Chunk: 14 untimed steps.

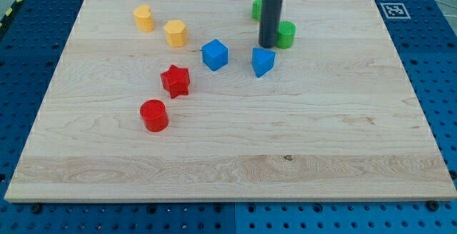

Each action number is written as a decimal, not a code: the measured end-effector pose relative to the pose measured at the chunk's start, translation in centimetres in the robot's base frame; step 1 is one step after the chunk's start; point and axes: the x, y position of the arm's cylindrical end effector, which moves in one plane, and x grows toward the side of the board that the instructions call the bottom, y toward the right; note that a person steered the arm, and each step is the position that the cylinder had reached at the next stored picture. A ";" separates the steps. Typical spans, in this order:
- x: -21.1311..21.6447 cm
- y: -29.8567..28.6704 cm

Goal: Slightly move the blue triangle towards the green circle

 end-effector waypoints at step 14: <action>8.9 0.4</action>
